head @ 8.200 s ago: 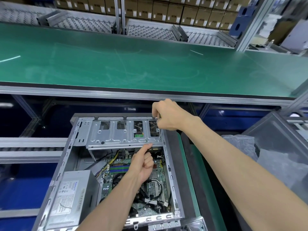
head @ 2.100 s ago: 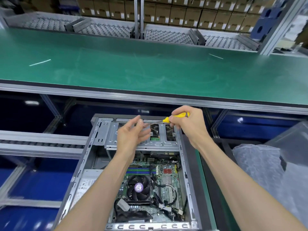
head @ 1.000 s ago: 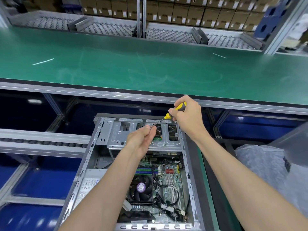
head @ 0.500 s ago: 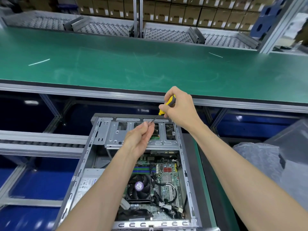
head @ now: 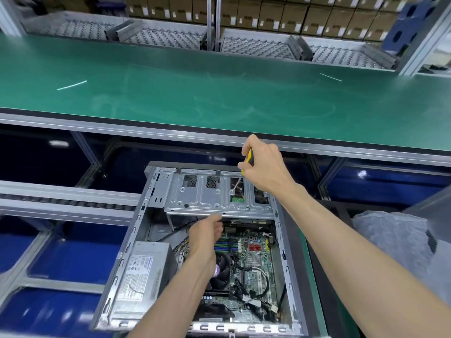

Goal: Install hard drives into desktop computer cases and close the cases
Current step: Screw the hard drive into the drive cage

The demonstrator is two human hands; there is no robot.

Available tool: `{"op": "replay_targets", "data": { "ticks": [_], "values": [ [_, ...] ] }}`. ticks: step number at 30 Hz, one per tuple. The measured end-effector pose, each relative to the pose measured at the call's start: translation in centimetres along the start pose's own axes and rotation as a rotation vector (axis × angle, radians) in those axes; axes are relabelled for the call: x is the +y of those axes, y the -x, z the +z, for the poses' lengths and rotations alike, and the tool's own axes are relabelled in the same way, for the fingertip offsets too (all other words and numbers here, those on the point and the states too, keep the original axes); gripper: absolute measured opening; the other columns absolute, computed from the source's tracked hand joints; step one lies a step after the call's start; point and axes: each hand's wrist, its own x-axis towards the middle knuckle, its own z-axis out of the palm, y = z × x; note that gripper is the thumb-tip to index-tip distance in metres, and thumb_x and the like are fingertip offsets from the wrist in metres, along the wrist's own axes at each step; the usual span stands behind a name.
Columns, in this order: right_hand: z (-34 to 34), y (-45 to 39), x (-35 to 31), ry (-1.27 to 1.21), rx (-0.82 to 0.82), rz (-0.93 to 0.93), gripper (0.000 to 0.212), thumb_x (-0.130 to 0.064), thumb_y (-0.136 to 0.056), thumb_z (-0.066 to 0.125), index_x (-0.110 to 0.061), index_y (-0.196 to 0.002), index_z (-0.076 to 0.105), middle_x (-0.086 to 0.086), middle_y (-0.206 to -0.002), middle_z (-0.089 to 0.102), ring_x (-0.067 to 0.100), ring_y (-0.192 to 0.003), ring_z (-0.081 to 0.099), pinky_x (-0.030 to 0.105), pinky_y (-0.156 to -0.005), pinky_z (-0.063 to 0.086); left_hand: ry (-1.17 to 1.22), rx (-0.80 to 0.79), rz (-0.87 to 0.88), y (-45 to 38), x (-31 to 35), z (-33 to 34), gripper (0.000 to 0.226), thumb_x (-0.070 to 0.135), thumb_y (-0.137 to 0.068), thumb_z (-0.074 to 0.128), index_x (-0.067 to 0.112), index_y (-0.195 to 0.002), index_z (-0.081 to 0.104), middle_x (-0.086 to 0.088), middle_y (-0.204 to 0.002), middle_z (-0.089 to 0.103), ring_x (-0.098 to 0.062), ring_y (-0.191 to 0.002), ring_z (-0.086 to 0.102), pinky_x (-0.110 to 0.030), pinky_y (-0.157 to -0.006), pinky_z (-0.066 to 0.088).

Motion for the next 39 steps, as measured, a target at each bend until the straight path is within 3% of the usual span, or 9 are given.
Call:
{"op": "replay_targets", "data": {
  "ticks": [3, 6, 11, 18, 23, 28, 30, 33, 39],
  "values": [
    [0.3, 0.0, 0.1, 0.007, -0.007, 0.004, 0.022, -0.012, -0.089, 0.065, -0.019, -0.093, 0.046, 0.005, -0.074, 0.06, 0.016, -0.072, 0.051, 0.031, -0.056, 0.038, 0.13, -0.205, -0.13, -0.8, 0.4, 0.9, 0.019, 0.01, -0.09, 0.07, 0.01, -0.108, 0.062, -0.012, -0.128, 0.055, -0.024, -0.116, 0.056, -0.033, -0.103, 0.045],
    [0.4, -0.1, 0.1, 0.002, -0.011, -0.004, 0.022, -0.011, -0.089, 0.066, -0.019, -0.093, 0.046, 0.006, -0.074, 0.061, 0.019, -0.07, 0.053, 0.031, -0.055, 0.037, 0.211, -0.307, -0.216, -2.0, 0.5, 1.7, 0.015, 0.006, -0.089, 0.07, 0.009, -0.101, 0.061, -0.012, -0.151, 0.04, -0.03, -0.142, 0.037, -0.039, -0.118, 0.033],
    [0.4, -0.5, 0.1, 0.021, -0.04, -0.027, 0.022, -0.011, -0.089, 0.066, -0.019, -0.094, 0.046, 0.004, -0.075, 0.059, 0.016, -0.069, 0.051, 0.03, -0.053, 0.033, 0.269, -0.374, -0.261, -2.9, 0.0, 2.4, 0.014, -0.001, -0.091, 0.061, 0.006, -0.102, 0.06, -0.008, -0.113, 0.06, -0.018, -0.09, 0.06, -0.027, -0.08, 0.044],
    [-0.1, -1.7, -1.5, 0.22, -0.144, -0.158, 0.018, -0.007, -0.08, 0.065, -0.018, -0.086, 0.053, 0.0, -0.08, 0.057, 0.025, -0.08, 0.056, 0.034, -0.059, 0.045, 0.331, -0.447, -0.258, -3.2, -0.3, 2.1, 0.017, -0.006, -0.087, 0.061, 0.002, -0.101, 0.06, -0.008, -0.082, 0.076, -0.019, -0.074, 0.074, -0.03, -0.078, 0.048],
    [0.2, -2.4, -2.5, 0.47, -0.076, -0.169, 0.021, -0.034, -0.09, 0.065, -0.016, -0.085, 0.054, 0.005, -0.082, 0.048, 0.032, -0.076, 0.049, 0.036, -0.065, 0.037, 0.34, -0.459, -0.246, -3.2, -0.3, 1.9, 0.012, -0.005, -0.088, 0.061, 0.004, -0.095, 0.062, -0.009, -0.083, 0.075, -0.018, -0.073, 0.073, -0.029, -0.076, 0.05],
    [-0.7, -2.7, -3.2, 0.358, -0.255, -0.185, 0.018, -0.006, -0.072, 0.063, -0.007, -0.089, 0.067, 0.01, -0.09, 0.063, 0.032, -0.086, 0.06, 0.039, -0.068, 0.056, 0.332, -0.446, -0.249, -3.1, -0.2, 2.0, 0.012, -0.005, -0.089, 0.061, 0.004, -0.097, 0.061, -0.005, -0.076, 0.075, -0.013, -0.066, 0.072, -0.025, -0.069, 0.049],
    [-0.4, -2.7, -3.3, 0.401, -0.218, -0.173, 0.007, -0.009, -0.08, 0.065, -0.007, -0.087, 0.064, 0.008, -0.082, 0.057, 0.034, -0.083, 0.058, 0.04, -0.068, 0.054, 0.332, -0.434, -0.251, -3.1, -0.2, 2.0, 0.013, -0.005, -0.087, 0.062, 0.004, -0.096, 0.062, -0.006, -0.081, 0.074, -0.013, -0.068, 0.072, -0.025, -0.069, 0.049],
    [0.1, -2.5, -3.4, 0.505, -0.137, -0.154, 0.027, -0.027, -0.092, 0.063, -0.012, -0.075, 0.049, 0.001, -0.069, 0.035, 0.033, -0.072, 0.046, 0.037, -0.064, 0.039, 0.344, -0.422, -0.255, -3.2, -0.3, 2.0, 0.013, -0.006, -0.087, 0.063, 0.003, -0.096, 0.063, -0.009, -0.087, 0.074, -0.016, -0.073, 0.072, -0.026, -0.074, 0.047],
    [-0.5, -2.5, -4.2, 0.392, -0.297, -0.173, 0.015, -0.004, -0.074, 0.062, -0.007, -0.088, 0.065, 0.01, -0.089, 0.061, 0.034, -0.084, 0.06, 0.04, -0.068, 0.055, 0.344, -0.401, -0.267, -3.5, -0.4, 2.0, 0.016, -0.006, -0.085, 0.063, 0.002, -0.098, 0.063, -0.008, -0.081, 0.076, -0.015, -0.07, 0.074, -0.026, -0.073, 0.047]
  ]
}}
